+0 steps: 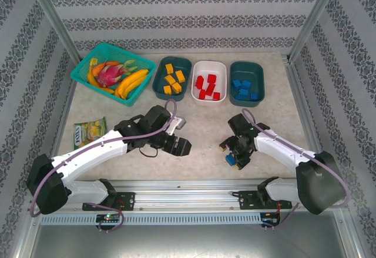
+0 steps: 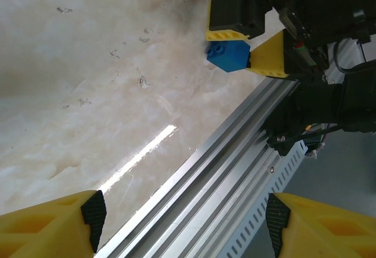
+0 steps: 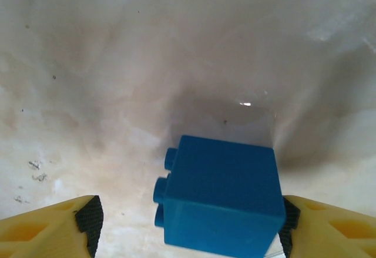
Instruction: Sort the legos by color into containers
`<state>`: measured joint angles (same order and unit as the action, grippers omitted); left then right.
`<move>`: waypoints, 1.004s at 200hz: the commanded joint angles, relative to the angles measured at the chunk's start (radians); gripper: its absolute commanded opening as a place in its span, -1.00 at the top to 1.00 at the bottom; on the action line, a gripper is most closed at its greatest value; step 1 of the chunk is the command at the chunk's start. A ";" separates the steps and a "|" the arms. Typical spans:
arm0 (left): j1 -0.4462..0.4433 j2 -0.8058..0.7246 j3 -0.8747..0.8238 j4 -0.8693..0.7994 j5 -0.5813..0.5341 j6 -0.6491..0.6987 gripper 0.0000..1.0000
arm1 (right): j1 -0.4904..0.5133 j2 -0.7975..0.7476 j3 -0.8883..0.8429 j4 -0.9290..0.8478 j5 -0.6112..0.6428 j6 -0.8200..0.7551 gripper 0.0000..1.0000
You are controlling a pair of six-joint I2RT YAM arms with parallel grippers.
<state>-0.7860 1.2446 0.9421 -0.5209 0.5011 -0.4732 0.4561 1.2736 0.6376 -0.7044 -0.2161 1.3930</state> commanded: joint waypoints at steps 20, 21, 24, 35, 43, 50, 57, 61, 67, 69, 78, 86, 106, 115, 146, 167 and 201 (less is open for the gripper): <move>-0.021 -0.041 -0.054 0.065 -0.007 0.003 -0.49 | -0.008 0.054 -0.036 0.057 0.028 0.000 -0.42; -0.021 -0.042 -0.056 0.065 -0.007 0.003 -0.49 | -0.008 0.055 -0.037 0.058 0.029 0.000 -0.41; -0.021 -0.042 -0.057 0.065 -0.008 0.003 -0.49 | -0.008 0.058 -0.038 0.058 0.028 -0.001 -0.39; -0.020 -0.047 -0.063 0.062 -0.012 0.002 -0.49 | -0.008 0.065 -0.038 0.055 0.032 -0.005 -0.32; -0.021 -0.050 -0.062 0.061 -0.016 0.000 -0.49 | -0.008 0.070 -0.040 0.055 0.036 -0.006 -0.25; -0.020 -0.052 -0.062 0.061 -0.019 0.001 -0.49 | -0.008 0.072 -0.042 0.061 0.038 -0.009 -0.17; -0.021 -0.054 -0.063 0.062 -0.023 -0.001 -0.49 | -0.008 0.072 -0.044 0.063 0.042 -0.012 -0.07; -0.020 -0.054 -0.063 0.064 -0.024 -0.003 -0.49 | -0.008 0.072 -0.044 0.063 0.045 -0.013 -0.02; -0.021 -0.056 -0.063 0.066 -0.026 -0.006 -0.49 | -0.008 0.072 -0.041 0.062 0.050 -0.017 0.04; -0.021 -0.056 -0.063 0.067 -0.026 -0.006 -0.49 | -0.008 0.072 -0.041 0.062 0.052 -0.019 0.06; -0.020 -0.057 -0.065 0.074 -0.028 -0.013 -0.49 | -0.008 0.069 -0.034 0.056 0.058 -0.026 0.14; -0.021 -0.058 -0.068 0.082 -0.030 -0.022 -0.49 | -0.007 0.065 -0.024 0.047 0.062 -0.033 0.20; -0.019 -0.064 -0.069 0.101 -0.044 -0.051 -0.48 | 0.004 0.034 0.029 -0.004 0.095 -0.066 0.28; -0.021 -0.065 -0.061 0.110 -0.051 -0.069 -0.48 | 0.012 0.018 0.080 -0.050 0.125 -0.096 0.30; -0.002 -0.039 0.042 0.141 -0.112 -0.155 -0.53 | 0.000 0.002 0.314 -0.197 0.233 -0.255 0.31; 0.053 0.040 0.152 0.156 -0.111 -0.202 -0.54 | -0.057 0.046 0.495 -0.245 0.290 -0.387 0.31; 0.136 0.190 0.338 0.207 -0.094 -0.217 -0.54 | -0.192 0.218 0.753 -0.199 0.305 -0.582 0.31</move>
<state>-0.7086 1.3506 1.1767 -0.3977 0.4114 -0.6449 0.3416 1.3724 1.2613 -0.8833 0.0154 1.0122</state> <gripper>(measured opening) 0.771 0.440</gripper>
